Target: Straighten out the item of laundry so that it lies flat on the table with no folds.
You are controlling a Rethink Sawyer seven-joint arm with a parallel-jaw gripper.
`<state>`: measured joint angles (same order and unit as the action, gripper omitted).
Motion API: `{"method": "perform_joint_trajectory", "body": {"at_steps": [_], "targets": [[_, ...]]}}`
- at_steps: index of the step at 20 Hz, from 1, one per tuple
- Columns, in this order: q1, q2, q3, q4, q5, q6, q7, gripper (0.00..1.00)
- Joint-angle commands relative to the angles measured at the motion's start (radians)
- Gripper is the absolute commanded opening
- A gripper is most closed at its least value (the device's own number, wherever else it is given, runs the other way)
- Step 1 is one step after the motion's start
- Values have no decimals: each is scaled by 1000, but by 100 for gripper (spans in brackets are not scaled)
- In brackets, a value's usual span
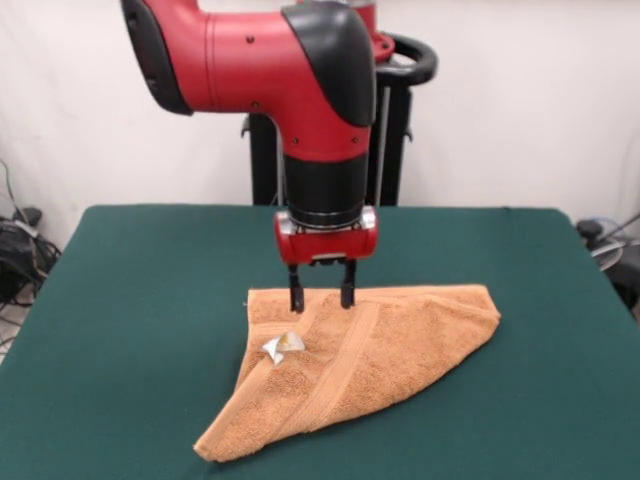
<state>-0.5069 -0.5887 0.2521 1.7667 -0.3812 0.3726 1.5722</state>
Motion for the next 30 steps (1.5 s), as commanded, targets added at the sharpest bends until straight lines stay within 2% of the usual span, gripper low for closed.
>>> {"method": "perform_joint_trajectory", "body": {"at_steps": [1, 8, 13, 23, 30], "targets": [[1, 12, 72, -41, 5, 57, 24, 100], [-1, 85, 74, -36, -17, -20, 40, 100], [-6, 94, 81, -23, -18, -30, 39, 100], [-44, 55, 100, -90, -12, 81, -47, 100], [-48, 42, 112, -103, -9, 115, -54, 100]]}}
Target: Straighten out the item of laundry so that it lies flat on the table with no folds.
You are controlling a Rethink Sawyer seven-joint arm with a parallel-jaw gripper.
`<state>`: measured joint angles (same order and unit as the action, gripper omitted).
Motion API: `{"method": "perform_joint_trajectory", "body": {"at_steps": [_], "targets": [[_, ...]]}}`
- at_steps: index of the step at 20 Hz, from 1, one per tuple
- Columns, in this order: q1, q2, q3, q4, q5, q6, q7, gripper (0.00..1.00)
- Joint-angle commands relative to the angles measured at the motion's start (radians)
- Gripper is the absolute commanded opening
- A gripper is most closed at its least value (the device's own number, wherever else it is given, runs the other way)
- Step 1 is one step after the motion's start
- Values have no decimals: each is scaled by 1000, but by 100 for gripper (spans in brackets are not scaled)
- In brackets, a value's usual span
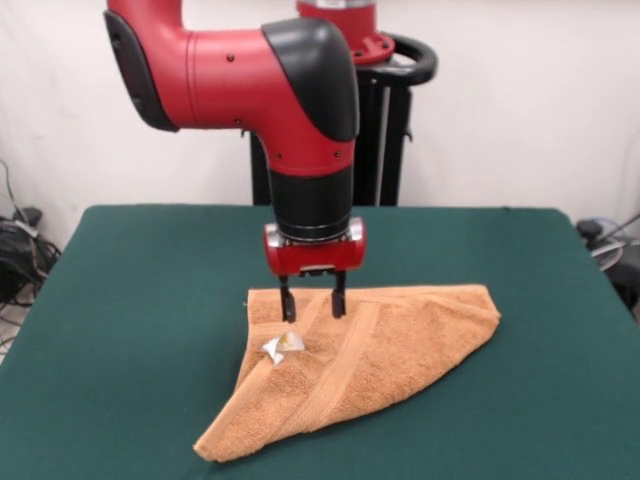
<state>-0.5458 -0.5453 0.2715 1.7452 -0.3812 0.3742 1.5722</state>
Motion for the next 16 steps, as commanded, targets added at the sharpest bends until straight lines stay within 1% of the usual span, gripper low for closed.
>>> {"method": "perform_joint_trajectory", "body": {"at_steps": [1, 3, 6, 7, 16], "targets": [[-8, 5, 92, -79, -12, 107, -50, 100], [-6, 26, 92, -73, -20, 77, -38, 100], [-22, 86, 114, -65, -31, 20, -34, 100], [-25, 94, 118, -63, -32, 15, -36, 100], [-39, 119, 140, -53, -35, 12, -37, 100]]}}
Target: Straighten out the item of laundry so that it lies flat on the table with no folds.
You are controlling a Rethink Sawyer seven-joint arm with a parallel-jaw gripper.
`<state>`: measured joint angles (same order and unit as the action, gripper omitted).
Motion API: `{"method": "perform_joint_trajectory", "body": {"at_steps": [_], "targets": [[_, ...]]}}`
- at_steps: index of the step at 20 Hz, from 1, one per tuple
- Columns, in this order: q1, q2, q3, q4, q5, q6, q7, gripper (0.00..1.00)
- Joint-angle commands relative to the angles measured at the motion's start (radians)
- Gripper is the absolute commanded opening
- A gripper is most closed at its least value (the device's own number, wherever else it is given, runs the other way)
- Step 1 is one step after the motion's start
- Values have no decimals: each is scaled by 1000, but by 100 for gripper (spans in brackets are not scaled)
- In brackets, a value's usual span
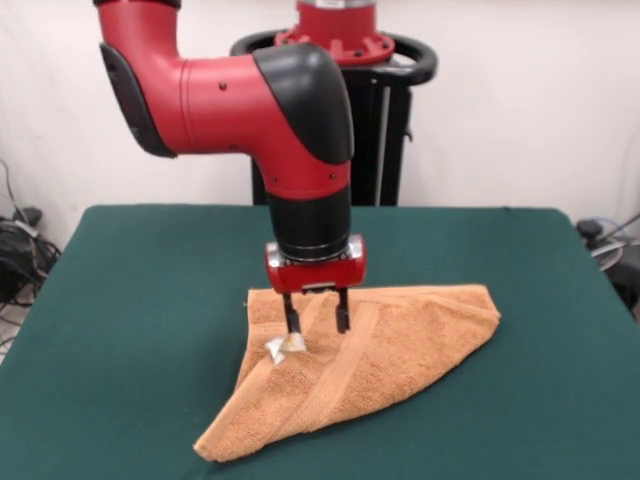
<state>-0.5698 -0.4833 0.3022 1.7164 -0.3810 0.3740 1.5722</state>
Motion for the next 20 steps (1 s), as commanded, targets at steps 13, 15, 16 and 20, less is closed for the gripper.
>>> {"method": "perform_joint_trajectory", "body": {"at_steps": [13, 15, 16, 20], "targets": [[-47, 66, 117, -58, -56, 40, -69, 100], [-51, 48, 119, -49, -54, 51, -73, 100], [-53, 37, 120, -45, -52, 60, -75, 100], [-49, -15, 118, -18, -45, 80, -68, 100]]}}
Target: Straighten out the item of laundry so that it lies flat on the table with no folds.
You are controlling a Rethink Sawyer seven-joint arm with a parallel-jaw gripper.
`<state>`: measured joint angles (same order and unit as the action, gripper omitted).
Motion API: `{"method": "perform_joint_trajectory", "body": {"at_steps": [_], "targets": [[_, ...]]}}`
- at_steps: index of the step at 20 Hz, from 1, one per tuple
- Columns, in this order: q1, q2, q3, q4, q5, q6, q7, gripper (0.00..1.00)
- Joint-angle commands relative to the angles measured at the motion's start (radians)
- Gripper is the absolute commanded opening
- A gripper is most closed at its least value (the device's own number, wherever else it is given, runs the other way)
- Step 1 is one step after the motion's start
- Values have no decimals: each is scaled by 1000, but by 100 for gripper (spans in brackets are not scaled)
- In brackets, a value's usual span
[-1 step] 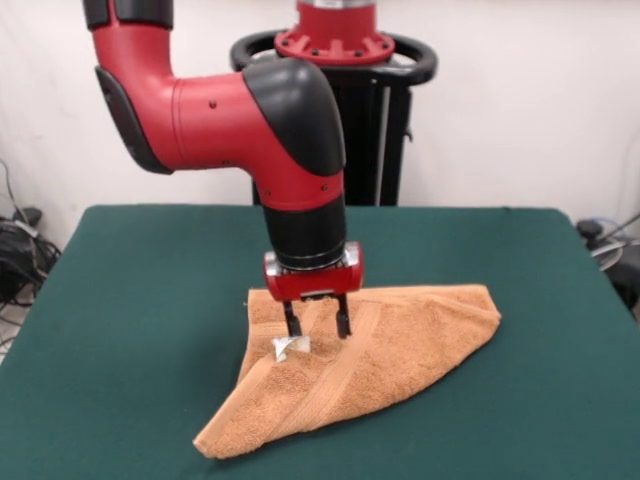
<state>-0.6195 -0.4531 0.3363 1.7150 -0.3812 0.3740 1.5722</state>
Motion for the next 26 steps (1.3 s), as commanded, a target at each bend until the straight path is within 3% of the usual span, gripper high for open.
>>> {"method": "perform_joint_trajectory", "body": {"at_steps": [1, 12, 26], "targets": [[3, -56, 82, -11, -43, 83, -64, 100], [26, -63, 69, 8, -54, 27, -23, 100], [46, -6, 46, -51, -89, -19, -4, 100]]}}
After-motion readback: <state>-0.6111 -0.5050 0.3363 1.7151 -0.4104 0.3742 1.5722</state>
